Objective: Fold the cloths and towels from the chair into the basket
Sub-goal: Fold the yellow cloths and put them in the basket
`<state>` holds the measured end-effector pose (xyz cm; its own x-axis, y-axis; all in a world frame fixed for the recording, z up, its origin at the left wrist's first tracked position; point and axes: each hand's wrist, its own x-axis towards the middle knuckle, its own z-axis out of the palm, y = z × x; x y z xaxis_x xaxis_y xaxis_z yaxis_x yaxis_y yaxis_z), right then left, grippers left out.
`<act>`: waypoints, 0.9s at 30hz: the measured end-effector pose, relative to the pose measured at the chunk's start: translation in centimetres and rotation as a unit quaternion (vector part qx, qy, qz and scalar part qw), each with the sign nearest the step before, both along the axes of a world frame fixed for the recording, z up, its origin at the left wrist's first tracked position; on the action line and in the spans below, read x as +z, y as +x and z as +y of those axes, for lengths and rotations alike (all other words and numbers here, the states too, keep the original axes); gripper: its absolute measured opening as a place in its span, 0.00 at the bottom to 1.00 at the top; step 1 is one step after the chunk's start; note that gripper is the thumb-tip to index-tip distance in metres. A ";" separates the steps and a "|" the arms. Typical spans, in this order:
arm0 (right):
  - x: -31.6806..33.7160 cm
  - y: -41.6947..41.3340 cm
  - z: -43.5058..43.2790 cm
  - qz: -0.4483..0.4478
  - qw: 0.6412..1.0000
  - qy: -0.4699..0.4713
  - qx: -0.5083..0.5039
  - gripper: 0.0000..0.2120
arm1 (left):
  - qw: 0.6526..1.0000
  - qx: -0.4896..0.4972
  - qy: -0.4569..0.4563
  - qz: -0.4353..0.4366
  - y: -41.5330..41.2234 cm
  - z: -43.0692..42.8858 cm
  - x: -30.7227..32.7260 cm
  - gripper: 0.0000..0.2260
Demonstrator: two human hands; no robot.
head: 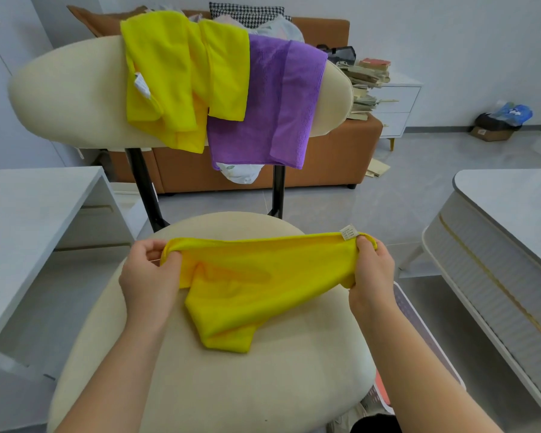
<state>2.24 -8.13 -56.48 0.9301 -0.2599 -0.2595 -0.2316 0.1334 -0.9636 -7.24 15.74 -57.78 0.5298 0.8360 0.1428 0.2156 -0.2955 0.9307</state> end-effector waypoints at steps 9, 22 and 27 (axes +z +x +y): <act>-1.5 -0.1 0.8 -0.110 0.960 -0.239 0.100 0.22 | 0.989 -0.116 0.091 -0.030 -0.2 -1.4 0.4 0.04; -2.4 -1.7 3.5 -0.315 0.847 -0.328 0.276 0.04 | 0.956 -0.281 0.077 -0.020 0.1 -3.7 -0.5 0.09; -2.4 -2.4 3.1 -0.306 0.819 -0.300 0.381 0.21 | 0.956 -0.277 0.089 -0.042 0.0 -3.4 -0.3 0.04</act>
